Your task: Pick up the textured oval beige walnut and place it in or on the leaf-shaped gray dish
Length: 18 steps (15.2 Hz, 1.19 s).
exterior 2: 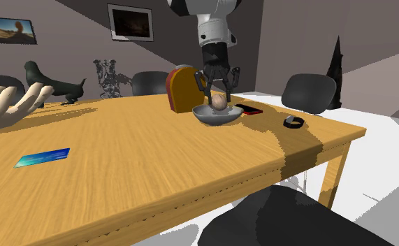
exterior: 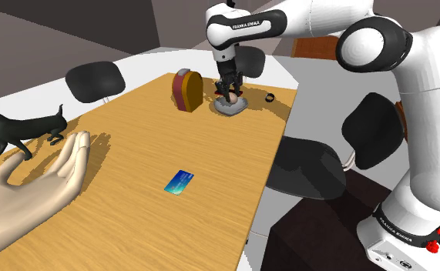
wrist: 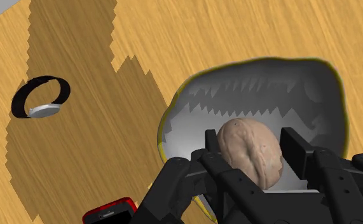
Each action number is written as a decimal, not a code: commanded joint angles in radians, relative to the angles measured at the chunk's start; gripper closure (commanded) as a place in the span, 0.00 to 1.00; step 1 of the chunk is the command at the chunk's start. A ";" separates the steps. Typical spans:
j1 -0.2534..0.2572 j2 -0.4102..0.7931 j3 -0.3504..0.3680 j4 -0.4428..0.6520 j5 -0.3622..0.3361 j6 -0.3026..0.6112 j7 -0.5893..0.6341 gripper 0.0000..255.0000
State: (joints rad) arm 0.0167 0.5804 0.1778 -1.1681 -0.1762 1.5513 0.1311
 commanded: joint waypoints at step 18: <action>0.032 0.087 -0.004 0.270 -0.010 -0.182 -0.012 0.00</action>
State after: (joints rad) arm 0.0488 0.6674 0.1737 -0.8985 -0.1860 1.3701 0.1187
